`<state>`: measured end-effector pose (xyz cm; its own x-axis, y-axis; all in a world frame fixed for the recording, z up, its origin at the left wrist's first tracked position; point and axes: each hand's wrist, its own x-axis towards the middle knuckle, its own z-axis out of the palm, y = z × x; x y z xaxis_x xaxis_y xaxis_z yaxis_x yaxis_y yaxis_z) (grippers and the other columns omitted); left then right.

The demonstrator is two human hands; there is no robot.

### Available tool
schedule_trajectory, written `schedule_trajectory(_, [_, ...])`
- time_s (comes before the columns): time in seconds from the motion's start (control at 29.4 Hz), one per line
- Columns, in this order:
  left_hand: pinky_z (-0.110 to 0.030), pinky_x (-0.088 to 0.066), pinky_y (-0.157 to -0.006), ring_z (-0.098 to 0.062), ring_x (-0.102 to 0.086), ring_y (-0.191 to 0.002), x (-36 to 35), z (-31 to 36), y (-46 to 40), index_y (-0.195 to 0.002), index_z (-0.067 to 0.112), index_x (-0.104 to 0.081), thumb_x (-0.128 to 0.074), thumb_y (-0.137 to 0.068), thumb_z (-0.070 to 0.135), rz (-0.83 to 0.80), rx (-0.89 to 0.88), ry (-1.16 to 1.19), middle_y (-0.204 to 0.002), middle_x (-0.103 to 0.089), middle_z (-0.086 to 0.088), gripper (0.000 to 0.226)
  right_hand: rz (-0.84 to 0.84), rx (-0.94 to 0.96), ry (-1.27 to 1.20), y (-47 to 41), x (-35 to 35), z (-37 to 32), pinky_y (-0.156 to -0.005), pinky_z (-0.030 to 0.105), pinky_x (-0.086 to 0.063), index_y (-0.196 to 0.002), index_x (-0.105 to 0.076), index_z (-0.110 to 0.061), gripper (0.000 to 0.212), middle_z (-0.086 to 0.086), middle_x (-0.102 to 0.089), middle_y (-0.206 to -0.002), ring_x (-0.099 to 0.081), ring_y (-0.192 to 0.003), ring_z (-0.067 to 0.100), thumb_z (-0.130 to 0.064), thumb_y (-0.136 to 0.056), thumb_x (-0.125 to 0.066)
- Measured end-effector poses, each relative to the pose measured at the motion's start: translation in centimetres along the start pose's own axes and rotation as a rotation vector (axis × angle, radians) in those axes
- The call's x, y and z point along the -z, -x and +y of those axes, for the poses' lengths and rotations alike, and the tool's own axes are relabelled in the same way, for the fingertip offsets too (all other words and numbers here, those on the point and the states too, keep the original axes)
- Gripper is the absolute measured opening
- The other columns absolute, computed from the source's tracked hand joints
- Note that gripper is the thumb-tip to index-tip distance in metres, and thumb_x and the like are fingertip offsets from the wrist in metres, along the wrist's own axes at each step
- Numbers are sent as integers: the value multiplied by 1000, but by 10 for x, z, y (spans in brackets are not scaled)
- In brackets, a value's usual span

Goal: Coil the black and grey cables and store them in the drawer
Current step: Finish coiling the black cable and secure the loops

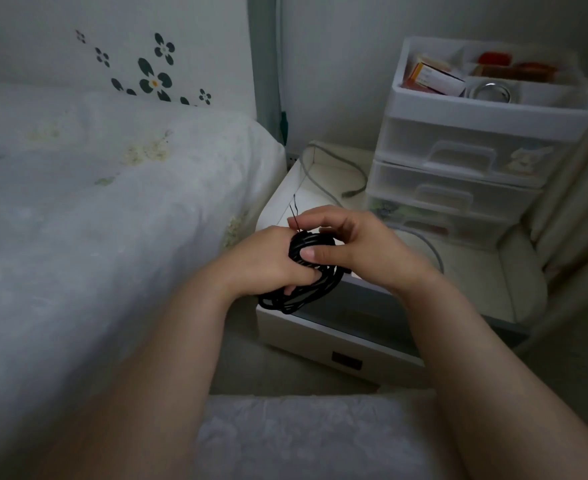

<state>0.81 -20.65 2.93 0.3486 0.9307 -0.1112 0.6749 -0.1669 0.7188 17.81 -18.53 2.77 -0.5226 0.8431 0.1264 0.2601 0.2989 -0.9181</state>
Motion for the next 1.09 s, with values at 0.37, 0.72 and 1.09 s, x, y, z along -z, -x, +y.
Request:
schedule_trajectory(0.37, [-31,-48,-71,-13,-64,-62,-1,-6,-2,-76,11,-67,-69,-81,32,27,58,121,-55,-66,-3,22,222,97,-118,-5,-20,0,-85,33,-54,-79,-72,-16,15,-4,-68,-83,-67,-81,13,-1,-81,-69])
schedule_trajectory(0.72, [-40,-52,-78,-21,-65,-63,-1,-15,-6,-52,14,-61,-66,-73,35,-39,137,-3,-52,-64,-3,30,329,141,243,-10,-33,7,-78,19,-45,-80,-71,-20,9,-2,-63,-80,-58,-81,8,-11,-82,-70])
schedule_trajectory(1.09, [-26,-38,-53,-16,-57,-66,-27,-12,-20,-86,21,-54,-61,-83,34,317,138,-226,-69,-56,6,15,479,-127,212,-28,-41,14,-60,26,-41,-73,-58,-29,18,-7,-53,-64,-51,-62,11,-17,-84,-65])
